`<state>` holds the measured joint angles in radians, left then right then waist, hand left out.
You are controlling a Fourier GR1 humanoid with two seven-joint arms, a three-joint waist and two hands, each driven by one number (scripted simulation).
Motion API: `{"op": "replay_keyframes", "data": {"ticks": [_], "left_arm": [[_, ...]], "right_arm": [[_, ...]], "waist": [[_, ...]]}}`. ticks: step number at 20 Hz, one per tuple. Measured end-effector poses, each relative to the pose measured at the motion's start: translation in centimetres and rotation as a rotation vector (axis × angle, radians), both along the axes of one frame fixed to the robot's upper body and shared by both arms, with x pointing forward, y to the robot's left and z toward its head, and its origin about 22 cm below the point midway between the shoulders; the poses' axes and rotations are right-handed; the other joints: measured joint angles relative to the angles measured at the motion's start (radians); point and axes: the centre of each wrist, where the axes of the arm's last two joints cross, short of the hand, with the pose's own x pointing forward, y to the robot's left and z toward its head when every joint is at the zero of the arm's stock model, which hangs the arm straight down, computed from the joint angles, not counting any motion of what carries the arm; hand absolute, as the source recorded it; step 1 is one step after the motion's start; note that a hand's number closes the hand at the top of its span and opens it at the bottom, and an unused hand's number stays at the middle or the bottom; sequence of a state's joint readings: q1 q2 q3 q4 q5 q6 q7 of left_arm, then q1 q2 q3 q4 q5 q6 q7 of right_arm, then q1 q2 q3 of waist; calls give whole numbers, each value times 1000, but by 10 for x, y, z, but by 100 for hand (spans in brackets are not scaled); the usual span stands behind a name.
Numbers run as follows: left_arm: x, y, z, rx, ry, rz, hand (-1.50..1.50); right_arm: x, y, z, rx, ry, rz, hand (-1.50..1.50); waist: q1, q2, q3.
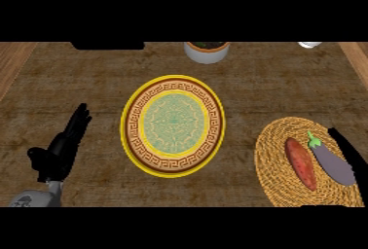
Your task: Pick the sweet potato from the placemat and place it in the plate
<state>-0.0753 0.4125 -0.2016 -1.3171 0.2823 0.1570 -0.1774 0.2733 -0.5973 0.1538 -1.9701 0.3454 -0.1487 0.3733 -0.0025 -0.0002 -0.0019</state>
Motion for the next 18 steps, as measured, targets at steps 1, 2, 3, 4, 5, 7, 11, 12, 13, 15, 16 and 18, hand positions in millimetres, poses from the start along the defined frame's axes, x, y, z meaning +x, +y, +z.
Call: {"op": "replay_keyframes", "data": {"ticks": [1,2,3,4,5,7,11,12,13,15,16,18], "left_arm": [[-3,0,-1,1,0,-2,0],[-1,2,3,1,1,-4,0],[1,3,4,3,0,-1,0],[2,2,3,5,-1,-1,0],[3,0,1,6,0,0,0],[2,-2,-3,11,1,1,0],[0,0,-4,8,-3,-2,0],[3,-1,-4,8,-1,-2,0],[0,1,-3,7,0,-3,0],[-3,3,-2,8,-1,-6,0],[-3,5,2,10,-1,-5,0],[-1,1,3,7,2,-4,0]], "right_arm": [[1,2,4,-14,33,2,-150],[4,3,6,-21,60,2,-150],[5,4,9,-25,88,2,-150],[4,5,10,-31,116,0,-150],[5,5,14,-40,143,-3,-150],[9,4,16,-61,189,-14,-150],[16,6,16,-98,251,-35,-150],[18,4,14,-117,271,-38,-150],[21,2,15,-132,289,-41,-150],[26,1,10,-155,320,-45,-150],[27,3,9,-158,337,-42,-150],[31,2,2,-157,355,-34,-150]], "waist": [[2,0,0],[3,0,0],[3,0,1],[2,0,1],[1,0,1],[2,0,1],[3,0,1],[2,0,1],[3,0,2],[4,0,2],[4,0,2],[4,0,2]]}}
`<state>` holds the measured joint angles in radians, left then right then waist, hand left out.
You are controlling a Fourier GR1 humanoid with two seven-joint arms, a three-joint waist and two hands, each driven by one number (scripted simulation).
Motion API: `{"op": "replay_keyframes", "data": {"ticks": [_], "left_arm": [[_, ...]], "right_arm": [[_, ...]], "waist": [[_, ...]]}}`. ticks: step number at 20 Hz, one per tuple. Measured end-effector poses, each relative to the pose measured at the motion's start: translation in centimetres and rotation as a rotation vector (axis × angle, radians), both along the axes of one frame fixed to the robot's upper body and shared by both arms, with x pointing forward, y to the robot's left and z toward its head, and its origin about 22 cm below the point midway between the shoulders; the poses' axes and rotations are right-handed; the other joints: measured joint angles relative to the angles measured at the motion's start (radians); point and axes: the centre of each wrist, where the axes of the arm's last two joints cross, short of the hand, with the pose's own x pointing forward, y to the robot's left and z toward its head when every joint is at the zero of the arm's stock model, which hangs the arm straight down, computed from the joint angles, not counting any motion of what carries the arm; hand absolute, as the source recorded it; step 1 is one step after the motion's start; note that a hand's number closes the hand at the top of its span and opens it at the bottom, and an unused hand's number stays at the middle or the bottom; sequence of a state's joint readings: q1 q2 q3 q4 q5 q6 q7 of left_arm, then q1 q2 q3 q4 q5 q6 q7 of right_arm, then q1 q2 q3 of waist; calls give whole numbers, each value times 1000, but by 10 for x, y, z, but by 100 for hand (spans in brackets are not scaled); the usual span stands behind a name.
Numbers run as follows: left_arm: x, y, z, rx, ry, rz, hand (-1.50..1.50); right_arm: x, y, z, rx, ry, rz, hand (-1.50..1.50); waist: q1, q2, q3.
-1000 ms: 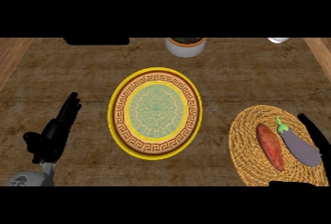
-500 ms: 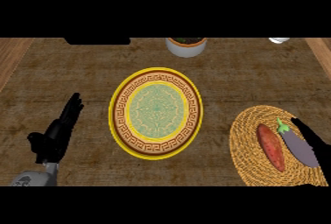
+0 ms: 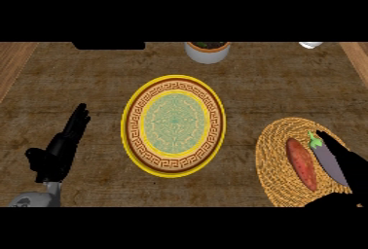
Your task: Pick the sweet potato from the placemat and place it in the plate
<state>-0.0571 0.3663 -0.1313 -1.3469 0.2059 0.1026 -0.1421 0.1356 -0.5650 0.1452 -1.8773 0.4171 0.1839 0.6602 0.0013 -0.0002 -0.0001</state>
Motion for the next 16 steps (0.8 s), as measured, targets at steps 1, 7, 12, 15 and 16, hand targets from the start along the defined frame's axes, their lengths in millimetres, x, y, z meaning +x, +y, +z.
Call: {"op": "replay_keyframes", "data": {"ticks": [1,7,12,15,16], "left_arm": [[-1,2,-1,1,-1,0,0],[2,2,-1,0,-4,-2,0],[-1,3,-3,-3,-3,0,0],[2,3,2,0,-3,1,0],[3,4,3,-2,-5,0,0]], "right_arm": [[2,3,-5,-4,11,2,-150],[16,0,-28,-23,32,-4,-150],[22,-2,-43,-65,57,-15,-150],[23,-3,-55,-74,57,-18,-150],[26,-5,-58,-71,56,-16,150]], "waist": [[0,0,0],[0,0,0],[0,0,0],[-1,-1,-2],[-1,-2,-3]]}}
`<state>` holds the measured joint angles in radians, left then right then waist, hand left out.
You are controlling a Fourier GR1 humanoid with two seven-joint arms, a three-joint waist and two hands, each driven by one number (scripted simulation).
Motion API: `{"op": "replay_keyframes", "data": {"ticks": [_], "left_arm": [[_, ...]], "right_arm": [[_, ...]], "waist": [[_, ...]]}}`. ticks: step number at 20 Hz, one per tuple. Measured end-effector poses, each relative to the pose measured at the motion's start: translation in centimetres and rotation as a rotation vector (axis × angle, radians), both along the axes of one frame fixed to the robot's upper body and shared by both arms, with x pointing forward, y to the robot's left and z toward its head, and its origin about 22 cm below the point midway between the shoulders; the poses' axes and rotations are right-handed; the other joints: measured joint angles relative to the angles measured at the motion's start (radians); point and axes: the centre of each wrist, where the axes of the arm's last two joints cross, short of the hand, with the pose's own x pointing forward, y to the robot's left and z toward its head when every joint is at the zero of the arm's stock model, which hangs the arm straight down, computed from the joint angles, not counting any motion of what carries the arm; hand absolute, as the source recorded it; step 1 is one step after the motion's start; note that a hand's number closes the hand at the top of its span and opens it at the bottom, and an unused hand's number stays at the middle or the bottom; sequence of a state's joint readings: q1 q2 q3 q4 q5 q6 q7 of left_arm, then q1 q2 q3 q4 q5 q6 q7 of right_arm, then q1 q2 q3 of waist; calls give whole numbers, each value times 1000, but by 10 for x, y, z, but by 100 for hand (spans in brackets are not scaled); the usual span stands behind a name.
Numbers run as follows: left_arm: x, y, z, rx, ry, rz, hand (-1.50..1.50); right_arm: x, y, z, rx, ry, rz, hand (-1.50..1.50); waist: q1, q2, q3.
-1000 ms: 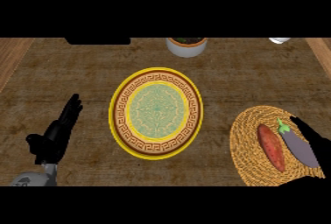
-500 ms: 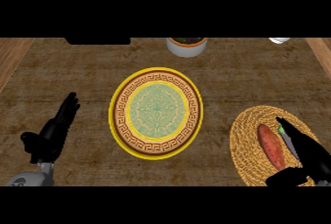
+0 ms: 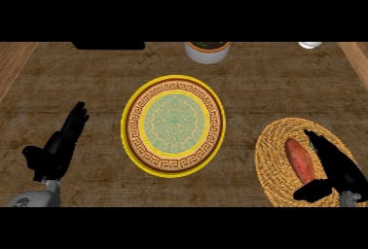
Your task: Pick the sweet potato from the placemat and place it in the plate
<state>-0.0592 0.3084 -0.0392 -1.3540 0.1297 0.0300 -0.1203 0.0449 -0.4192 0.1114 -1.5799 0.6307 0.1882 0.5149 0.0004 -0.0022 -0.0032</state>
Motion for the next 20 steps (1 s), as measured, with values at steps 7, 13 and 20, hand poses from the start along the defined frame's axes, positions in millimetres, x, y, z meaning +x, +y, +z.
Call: {"op": "replay_keyframes", "data": {"ticks": [7,13,20], "left_arm": [[0,3,-6,-1,8,-2,0],[-6,5,-10,5,4,2,0],[-12,14,-12,7,14,43,0]], "right_arm": [[9,-9,-9,12,-8,86,150],[2,4,-15,5,-76,80,150],[-77,61,-28,-41,-184,-126,150]], "waist": [[-1,-7,-12],[-4,-10,-15],[-41,-18,-11]]}}
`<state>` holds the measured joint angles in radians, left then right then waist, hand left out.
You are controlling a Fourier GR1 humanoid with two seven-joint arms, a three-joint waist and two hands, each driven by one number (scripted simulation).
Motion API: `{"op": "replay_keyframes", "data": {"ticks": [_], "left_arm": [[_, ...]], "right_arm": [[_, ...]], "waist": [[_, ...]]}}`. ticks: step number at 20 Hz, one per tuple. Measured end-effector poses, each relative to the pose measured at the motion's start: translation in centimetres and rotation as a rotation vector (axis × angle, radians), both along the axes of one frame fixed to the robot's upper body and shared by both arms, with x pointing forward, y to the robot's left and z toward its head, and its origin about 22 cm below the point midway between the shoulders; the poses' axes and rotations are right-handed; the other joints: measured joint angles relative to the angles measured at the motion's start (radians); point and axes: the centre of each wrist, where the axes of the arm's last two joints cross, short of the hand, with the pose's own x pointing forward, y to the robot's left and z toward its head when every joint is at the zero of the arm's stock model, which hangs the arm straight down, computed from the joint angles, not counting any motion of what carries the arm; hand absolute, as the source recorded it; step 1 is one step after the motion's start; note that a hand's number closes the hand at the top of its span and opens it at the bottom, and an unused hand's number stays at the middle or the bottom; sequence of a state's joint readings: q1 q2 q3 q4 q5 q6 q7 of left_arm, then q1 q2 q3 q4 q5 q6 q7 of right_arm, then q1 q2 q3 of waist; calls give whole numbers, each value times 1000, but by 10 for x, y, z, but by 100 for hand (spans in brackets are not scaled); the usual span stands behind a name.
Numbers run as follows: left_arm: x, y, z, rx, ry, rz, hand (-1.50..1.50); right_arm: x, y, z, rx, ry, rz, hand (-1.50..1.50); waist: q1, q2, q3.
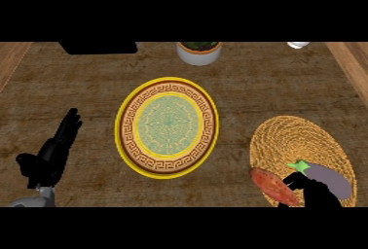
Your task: Pick the sweet potato from the placemat and place it in the plate
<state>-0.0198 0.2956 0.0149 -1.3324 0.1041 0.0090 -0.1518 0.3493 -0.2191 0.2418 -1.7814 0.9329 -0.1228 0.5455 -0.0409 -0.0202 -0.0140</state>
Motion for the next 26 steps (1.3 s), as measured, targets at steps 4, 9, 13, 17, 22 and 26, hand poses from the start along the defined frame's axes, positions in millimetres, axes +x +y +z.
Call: {"op": "replay_keyframes", "data": {"ticks": [4,9,13,17,22,26], "left_arm": [[0,2,1,-1,1,3,0],[1,-1,-1,1,1,-10,0],[3,-3,-3,2,-2,-12,0],[7,-6,5,-2,-2,-19,0],[9,-11,6,-3,-10,-30,0],[14,-20,6,-4,-15,-38,0]], "right_arm": [[-42,30,14,-65,-99,-62,150],[-77,71,49,-104,-209,-74,150],[-97,91,80,-138,-304,-74,150],[-102,103,112,-180,-436,-77,150],[-100,126,126,-178,-510,-52,150],[-94,128,130,-224,-527,-20,150]], "waist": [[-1,6,7],[10,12,10],[15,13,11],[22,14,12],[31,16,11],[39,20,12]]}}
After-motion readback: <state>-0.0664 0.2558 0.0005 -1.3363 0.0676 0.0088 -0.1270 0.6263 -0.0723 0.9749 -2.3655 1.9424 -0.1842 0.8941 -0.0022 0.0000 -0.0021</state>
